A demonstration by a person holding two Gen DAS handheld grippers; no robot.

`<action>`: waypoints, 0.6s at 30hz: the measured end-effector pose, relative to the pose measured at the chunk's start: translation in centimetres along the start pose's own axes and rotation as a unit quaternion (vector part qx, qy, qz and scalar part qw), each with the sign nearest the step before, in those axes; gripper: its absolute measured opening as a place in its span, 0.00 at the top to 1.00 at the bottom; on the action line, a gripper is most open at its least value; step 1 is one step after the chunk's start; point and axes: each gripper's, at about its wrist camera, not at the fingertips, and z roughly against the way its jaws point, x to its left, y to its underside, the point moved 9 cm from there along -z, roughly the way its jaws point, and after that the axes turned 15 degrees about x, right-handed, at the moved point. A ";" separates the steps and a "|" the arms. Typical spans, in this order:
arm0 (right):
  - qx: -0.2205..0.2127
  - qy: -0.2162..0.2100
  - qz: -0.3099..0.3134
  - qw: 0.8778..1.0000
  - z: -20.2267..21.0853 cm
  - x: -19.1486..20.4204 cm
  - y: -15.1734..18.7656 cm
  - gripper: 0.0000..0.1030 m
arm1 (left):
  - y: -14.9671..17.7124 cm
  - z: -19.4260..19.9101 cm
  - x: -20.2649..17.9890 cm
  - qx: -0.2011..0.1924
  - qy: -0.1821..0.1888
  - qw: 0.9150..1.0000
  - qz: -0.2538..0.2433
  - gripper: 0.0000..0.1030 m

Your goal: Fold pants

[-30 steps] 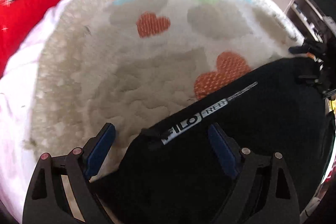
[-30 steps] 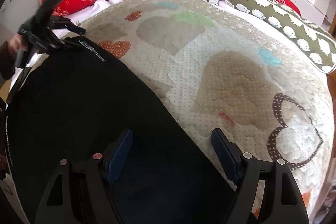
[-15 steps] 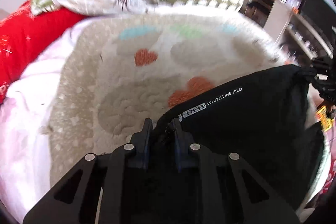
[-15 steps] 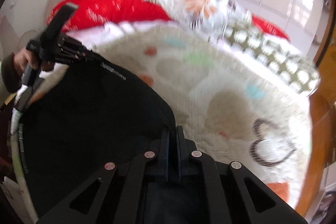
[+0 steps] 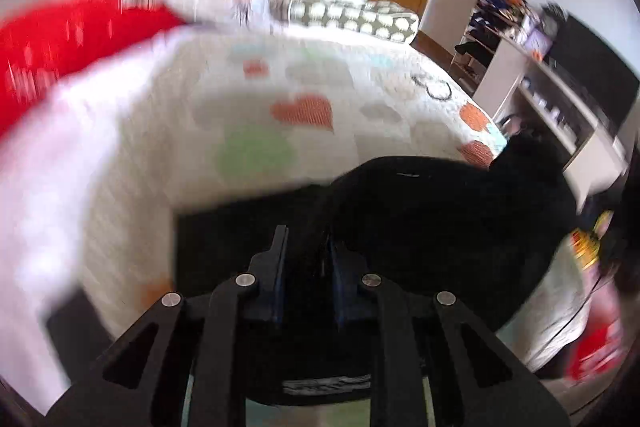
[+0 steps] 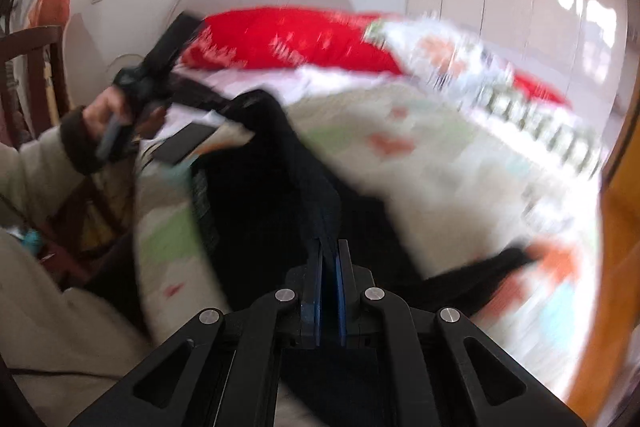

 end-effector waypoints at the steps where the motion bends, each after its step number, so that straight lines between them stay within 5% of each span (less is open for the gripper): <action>1: 0.014 -0.001 -0.004 1.000 -1.2 0.6 1.2 0.96 | 0.1 -0.4 0.1 -0.010 0.011 1.000 0.018 0.85; 4: 0.025 -0.021 -0.030 0.999 -2.7 1.5 3.2 0.96 | 2.4 -1.0 -0.2 -0.009 0.041 0.998 0.055 0.85; 8: 0.033 -0.020 -0.043 0.998 -3.9 1.3 4.7 0.95 | 6.0 -0.1 0.4 -0.003 0.007 0.998 0.061 0.85; 12: 0.068 -0.041 -0.074 0.994 -6.5 0.9 6.5 0.83 | 8.9 -1.3 1.7 0.026 -0.023 0.997 0.075 0.80; 16: 0.063 -0.072 -0.094 0.991 -4.1 0.6 6.8 0.56 | 10.2 -0.7 1.3 0.029 -0.048 0.997 0.060 0.71; 18: 0.034 -0.050 -0.107 0.992 -1.6 -0.9 6.4 0.38 | 10.1 0.5 0.8 0.022 -0.060 0.997 0.049 0.50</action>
